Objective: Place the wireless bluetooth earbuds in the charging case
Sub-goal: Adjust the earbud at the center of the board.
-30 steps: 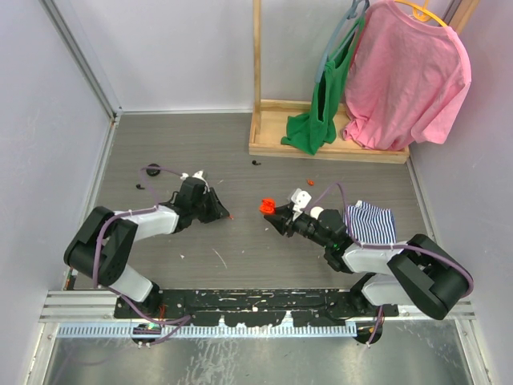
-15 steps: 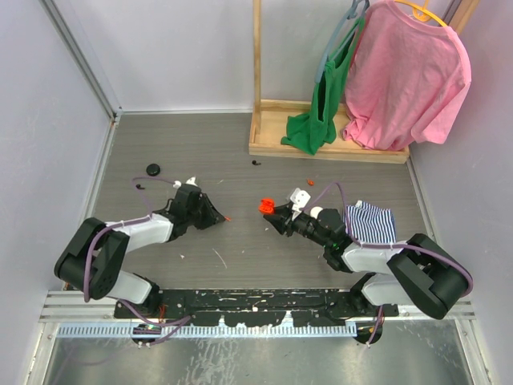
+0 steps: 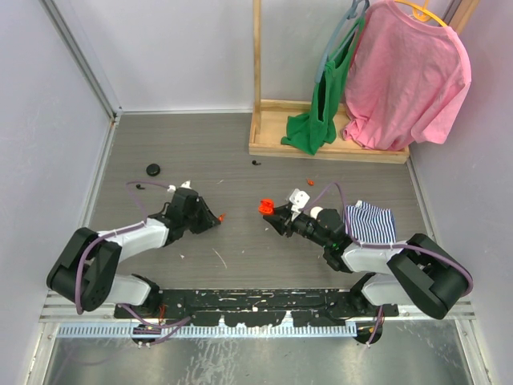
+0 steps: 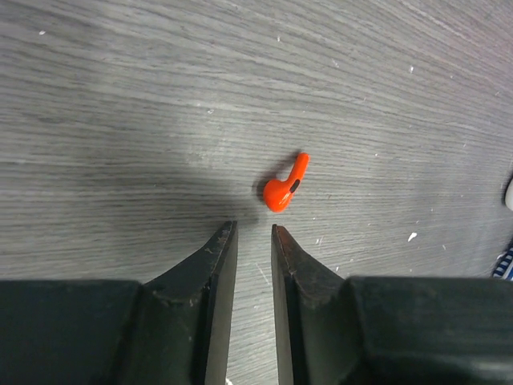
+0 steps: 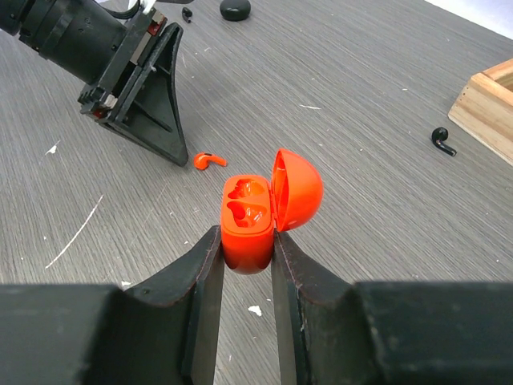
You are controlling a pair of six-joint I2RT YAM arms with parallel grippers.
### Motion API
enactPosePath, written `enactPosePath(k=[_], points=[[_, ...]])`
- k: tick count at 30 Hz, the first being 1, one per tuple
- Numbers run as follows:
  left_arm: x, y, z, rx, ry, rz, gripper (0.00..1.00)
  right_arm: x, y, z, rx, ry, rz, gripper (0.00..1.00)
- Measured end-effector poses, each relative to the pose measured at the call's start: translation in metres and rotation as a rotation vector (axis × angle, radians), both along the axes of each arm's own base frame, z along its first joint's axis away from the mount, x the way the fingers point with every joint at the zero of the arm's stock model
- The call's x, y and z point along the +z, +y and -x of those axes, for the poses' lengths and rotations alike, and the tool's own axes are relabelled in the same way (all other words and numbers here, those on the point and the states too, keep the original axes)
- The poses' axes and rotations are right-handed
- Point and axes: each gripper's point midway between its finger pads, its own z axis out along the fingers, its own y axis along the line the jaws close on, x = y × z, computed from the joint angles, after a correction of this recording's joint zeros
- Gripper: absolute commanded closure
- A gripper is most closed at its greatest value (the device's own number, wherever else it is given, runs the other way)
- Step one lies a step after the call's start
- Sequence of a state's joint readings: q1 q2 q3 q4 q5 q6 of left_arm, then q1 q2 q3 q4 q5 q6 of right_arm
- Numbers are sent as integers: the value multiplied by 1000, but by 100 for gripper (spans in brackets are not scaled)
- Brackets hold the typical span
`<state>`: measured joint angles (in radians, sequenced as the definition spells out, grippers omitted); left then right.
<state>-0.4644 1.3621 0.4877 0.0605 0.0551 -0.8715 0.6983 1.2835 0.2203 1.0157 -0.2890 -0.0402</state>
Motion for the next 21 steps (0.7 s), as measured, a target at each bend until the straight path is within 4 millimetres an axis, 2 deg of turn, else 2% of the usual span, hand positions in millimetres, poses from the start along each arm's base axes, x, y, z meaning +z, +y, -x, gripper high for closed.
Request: enactPosePath(k=[9,15,21], points=[[7,9,7,-60,13,-82,58,0,0,0,1,-6,4,99],[28,-4,-26,-138,-32,-141,52,0,0,0,3,-7,7,99],[20,-12,-46,-207,-7,-207,55,-2,1,1,6,-4,11,99]])
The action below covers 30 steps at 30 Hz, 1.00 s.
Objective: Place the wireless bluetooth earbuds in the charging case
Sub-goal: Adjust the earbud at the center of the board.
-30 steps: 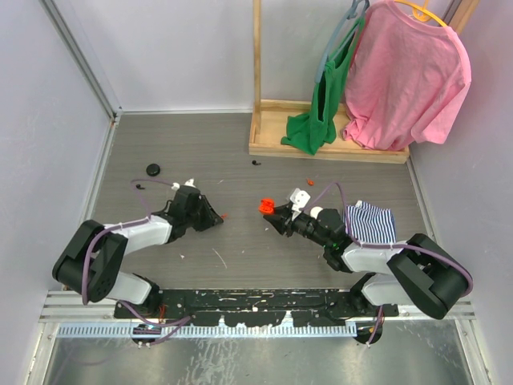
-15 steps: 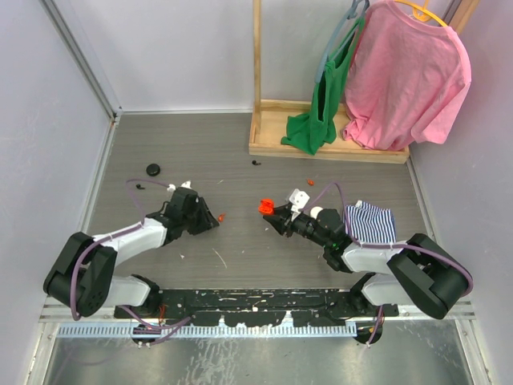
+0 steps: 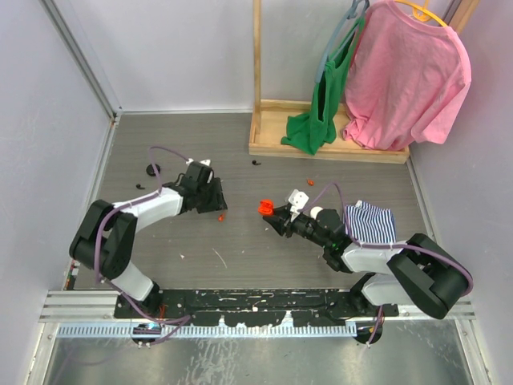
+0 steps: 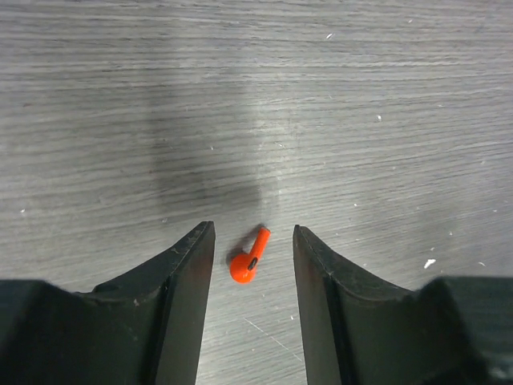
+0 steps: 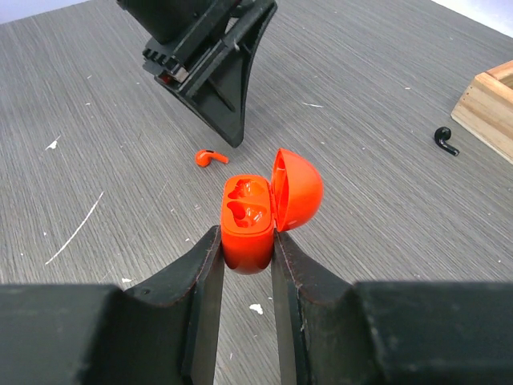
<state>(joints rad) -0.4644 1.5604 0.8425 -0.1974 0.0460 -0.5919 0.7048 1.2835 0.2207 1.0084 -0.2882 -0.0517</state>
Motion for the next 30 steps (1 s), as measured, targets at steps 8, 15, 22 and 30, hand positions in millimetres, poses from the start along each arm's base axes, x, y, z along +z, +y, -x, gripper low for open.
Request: enactPosePath(k=[8,15,22,30], points=[[-15,-7,3,-95,69,-34,59,0,0,0,0,-2,2,99],[-17,-25,10,-201,91,-47,63,0,0,0,0,-3,2,99],[-18,-36,22,-270,112,-50,64,0,0,0,0,-3,2,99],[-17,-38,34,-303,136,-60,63,0,0,0,0,-2,2,99]])
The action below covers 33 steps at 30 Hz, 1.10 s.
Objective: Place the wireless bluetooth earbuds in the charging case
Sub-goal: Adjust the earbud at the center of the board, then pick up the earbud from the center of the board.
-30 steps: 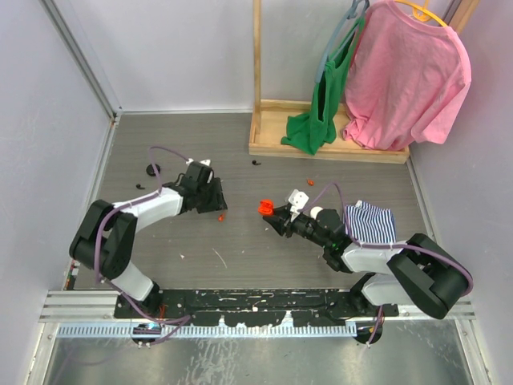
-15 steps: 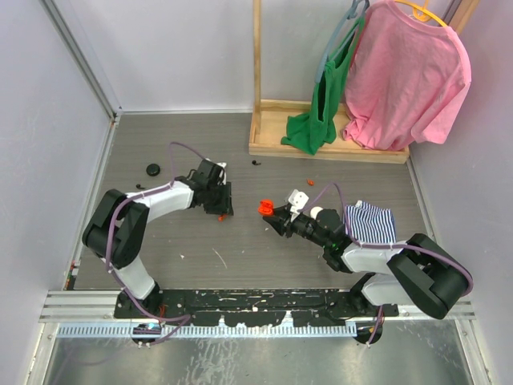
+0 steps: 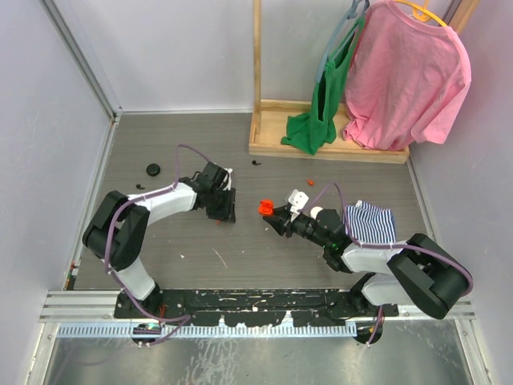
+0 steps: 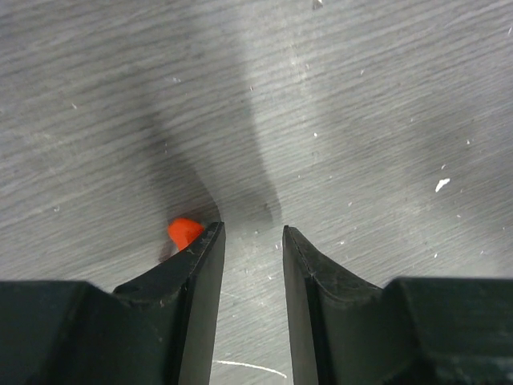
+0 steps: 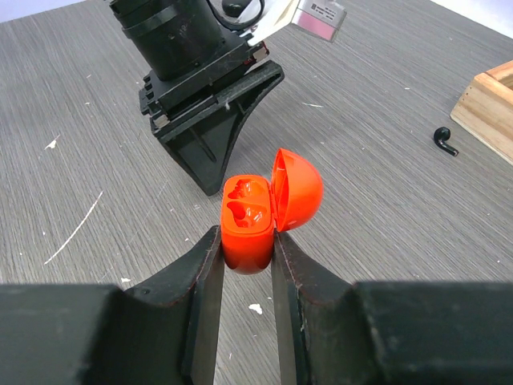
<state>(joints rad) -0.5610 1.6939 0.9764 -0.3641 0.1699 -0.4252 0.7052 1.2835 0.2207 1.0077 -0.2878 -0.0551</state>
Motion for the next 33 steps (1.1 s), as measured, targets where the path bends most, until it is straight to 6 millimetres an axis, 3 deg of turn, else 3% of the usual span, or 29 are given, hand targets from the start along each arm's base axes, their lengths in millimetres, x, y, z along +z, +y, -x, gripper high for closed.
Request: enactPosePath(k=[7,14,23,33], points=[[16,4,7,-3,-12,-9,57,0,0,0,-1,0,1,99],[37,19,-7,-16,-107,-93,57,-1,0,0,-2,1,2,99],[25,30,-11,-129,-93,-208,53,-1,0,0,-2,-1,6,99],[10,31,-12,-233,-44,-268,61,-2,0,1,2,-7,12,99]])
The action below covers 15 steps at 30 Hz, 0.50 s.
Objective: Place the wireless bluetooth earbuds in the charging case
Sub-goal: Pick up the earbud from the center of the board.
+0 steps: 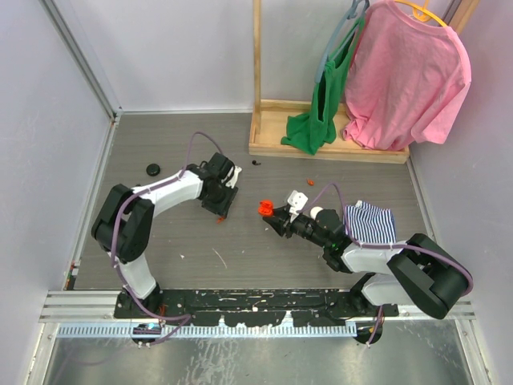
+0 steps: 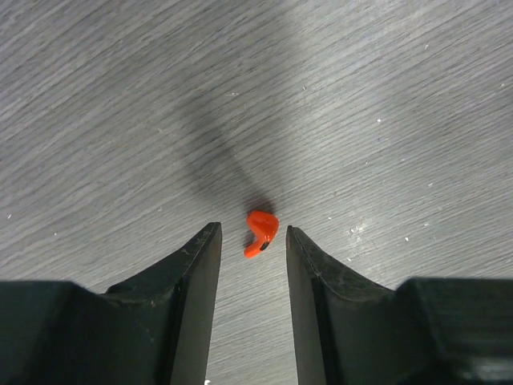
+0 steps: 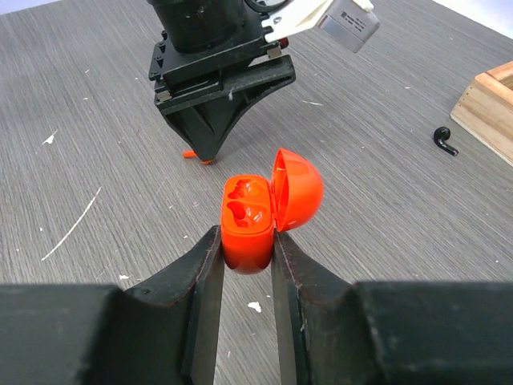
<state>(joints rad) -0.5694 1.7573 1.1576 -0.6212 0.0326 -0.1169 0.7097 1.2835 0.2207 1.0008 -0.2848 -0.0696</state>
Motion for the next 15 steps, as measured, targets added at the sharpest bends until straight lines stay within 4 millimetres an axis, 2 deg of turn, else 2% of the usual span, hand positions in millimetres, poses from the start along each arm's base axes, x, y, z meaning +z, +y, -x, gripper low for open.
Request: enactPosePath(k=[15], points=[[-15,1,5,-41,71,-39,64,0,0,1,2,1,2,99]])
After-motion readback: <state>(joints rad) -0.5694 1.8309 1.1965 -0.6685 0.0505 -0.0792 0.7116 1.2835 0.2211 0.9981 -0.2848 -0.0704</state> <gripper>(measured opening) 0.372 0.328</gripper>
